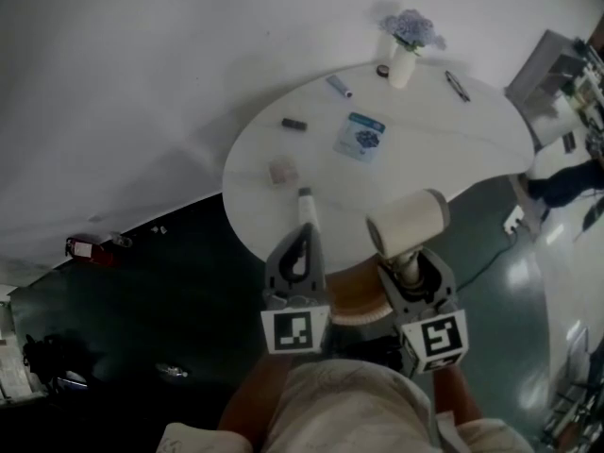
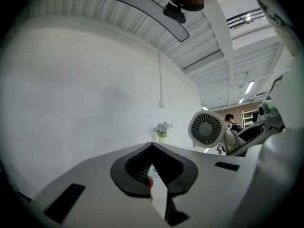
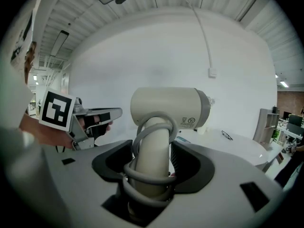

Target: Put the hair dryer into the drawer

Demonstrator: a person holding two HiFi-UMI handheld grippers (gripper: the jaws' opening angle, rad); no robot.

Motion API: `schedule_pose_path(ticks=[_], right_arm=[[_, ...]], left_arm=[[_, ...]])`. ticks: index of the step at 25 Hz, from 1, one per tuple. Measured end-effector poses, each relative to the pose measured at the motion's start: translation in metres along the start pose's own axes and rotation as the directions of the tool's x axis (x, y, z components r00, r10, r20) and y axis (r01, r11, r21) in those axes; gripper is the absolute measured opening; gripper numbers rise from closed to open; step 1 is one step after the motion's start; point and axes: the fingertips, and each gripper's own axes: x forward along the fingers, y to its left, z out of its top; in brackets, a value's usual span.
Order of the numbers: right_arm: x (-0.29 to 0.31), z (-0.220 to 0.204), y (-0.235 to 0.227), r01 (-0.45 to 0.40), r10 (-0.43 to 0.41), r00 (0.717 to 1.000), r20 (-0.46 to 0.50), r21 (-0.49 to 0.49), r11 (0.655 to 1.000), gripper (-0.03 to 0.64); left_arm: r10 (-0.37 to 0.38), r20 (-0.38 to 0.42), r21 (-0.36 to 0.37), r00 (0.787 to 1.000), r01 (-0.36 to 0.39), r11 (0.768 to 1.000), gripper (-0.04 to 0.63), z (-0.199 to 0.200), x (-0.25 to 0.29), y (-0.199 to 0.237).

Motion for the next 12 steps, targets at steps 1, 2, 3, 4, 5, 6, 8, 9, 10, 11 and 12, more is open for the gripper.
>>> schedule_pose_path(ticks=[1,2,3,4,5,6,8,9,10,11,12], right_arm=[[-0.001,-0.006,0.001,-0.003,0.003,1.000,-0.022,0.001,1.000,0.264],[-0.001,-0.013,0.002,-0.008,0.008,0.999,-0.044,0.002,1.000,0.264],[-0.002,-0.021,0.003,-0.014,0.014,0.998,-0.068,0.001,1.000,0.264],[-0.003,-0.029,0.004,-0.020,0.020,0.995,-0.094,0.002,1.000,0.264],[-0.005,-0.038,0.005,-0.030,0.030,0.992,-0.122,0.006,1.000,0.264],[-0.007,-0.047,0.006,-0.043,0.045,0.988,-0.149,0.013,0.999,0.264],[-0.009,-0.065,0.007,-0.071,0.074,0.976,-0.203,0.019,0.997,0.264],[-0.011,-0.075,0.007,-0.080,0.082,0.969,-0.233,0.018,0.997,0.264],[-0.012,-0.086,0.007,-0.088,0.090,0.959,-0.267,0.020,0.996,0.264],[-0.014,-0.096,0.008,-0.095,0.099,0.948,-0.303,0.027,0.995,0.264],[-0.016,-0.107,0.008,-0.102,0.108,0.936,-0.336,0.038,0.994,0.264]], left_arm=[[-0.004,-0.005,-0.003,1.000,0.004,1.000,-0.005,-0.002,0.001,-0.001],[-0.009,-0.011,-0.004,1.000,0.009,1.000,-0.005,-0.005,0.001,-0.002],[-0.014,-0.018,-0.004,1.000,0.014,1.000,-0.005,-0.008,0.001,-0.003],[-0.019,-0.024,-0.004,1.000,0.019,1.000,-0.005,-0.011,0.002,-0.004],[-0.024,-0.029,-0.004,0.999,0.024,1.000,-0.005,-0.013,0.002,-0.005],[-0.030,-0.032,-0.004,0.999,0.030,1.000,-0.005,-0.015,0.003,-0.006],[-0.040,-0.040,-0.004,0.998,0.040,0.999,-0.005,-0.019,0.005,-0.008],[-0.045,-0.045,-0.005,0.998,0.045,0.999,-0.005,-0.021,0.006,-0.009],[-0.049,-0.051,-0.009,0.997,0.049,0.999,-0.005,-0.023,0.007,-0.010],[-0.053,-0.059,-0.014,0.997,0.052,0.999,-0.005,-0.026,0.008,-0.011],[-0.056,-0.066,-0.016,0.996,0.055,0.998,-0.005,-0.029,0.008,-0.012]])
